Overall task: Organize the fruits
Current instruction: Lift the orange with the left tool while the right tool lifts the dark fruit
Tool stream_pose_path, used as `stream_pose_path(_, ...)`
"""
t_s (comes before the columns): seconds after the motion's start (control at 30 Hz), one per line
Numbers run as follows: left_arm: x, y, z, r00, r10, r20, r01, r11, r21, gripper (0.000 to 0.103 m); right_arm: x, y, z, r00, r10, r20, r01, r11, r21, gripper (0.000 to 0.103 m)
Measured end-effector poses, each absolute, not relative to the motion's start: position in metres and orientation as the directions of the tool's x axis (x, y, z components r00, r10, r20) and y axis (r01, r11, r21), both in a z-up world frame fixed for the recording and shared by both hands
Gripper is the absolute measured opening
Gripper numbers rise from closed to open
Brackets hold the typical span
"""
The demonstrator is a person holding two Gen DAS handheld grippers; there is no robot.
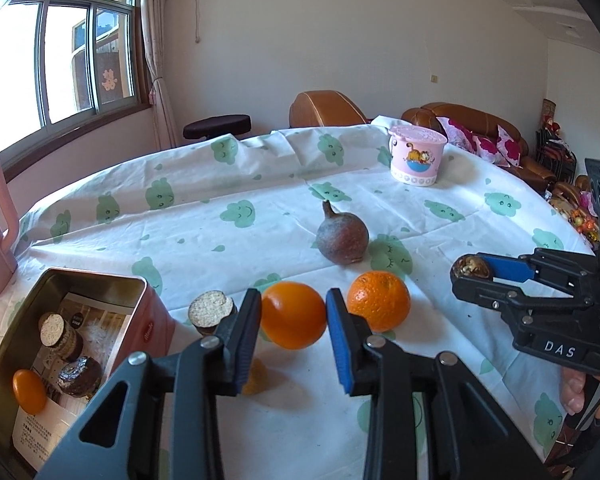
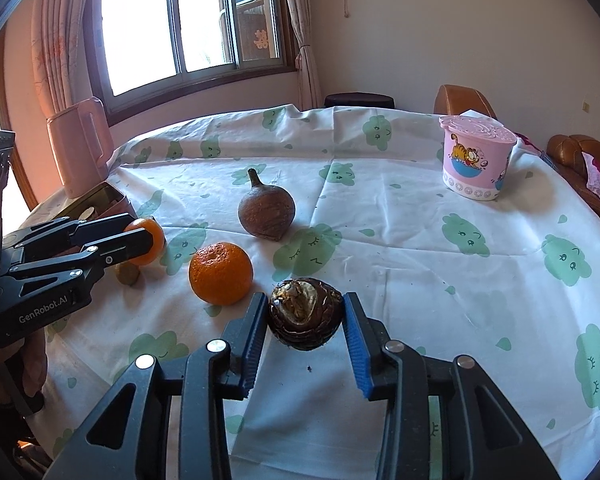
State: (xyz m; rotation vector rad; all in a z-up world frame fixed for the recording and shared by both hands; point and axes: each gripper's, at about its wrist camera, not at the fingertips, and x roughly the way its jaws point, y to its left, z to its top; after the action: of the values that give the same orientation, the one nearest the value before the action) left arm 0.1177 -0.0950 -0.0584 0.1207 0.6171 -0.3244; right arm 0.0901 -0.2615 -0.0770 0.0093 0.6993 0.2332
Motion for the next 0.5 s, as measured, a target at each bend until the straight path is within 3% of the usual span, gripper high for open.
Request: stream_pose_path(0.5,0.105,-0.089,-0.049,0.820,-0.261,-0.510,0.313,0.950,0.018,0.035,0.076,-0.258,-0.069,0.798,0.190,-0.572,-0.206,0.978,0.037,0.040)
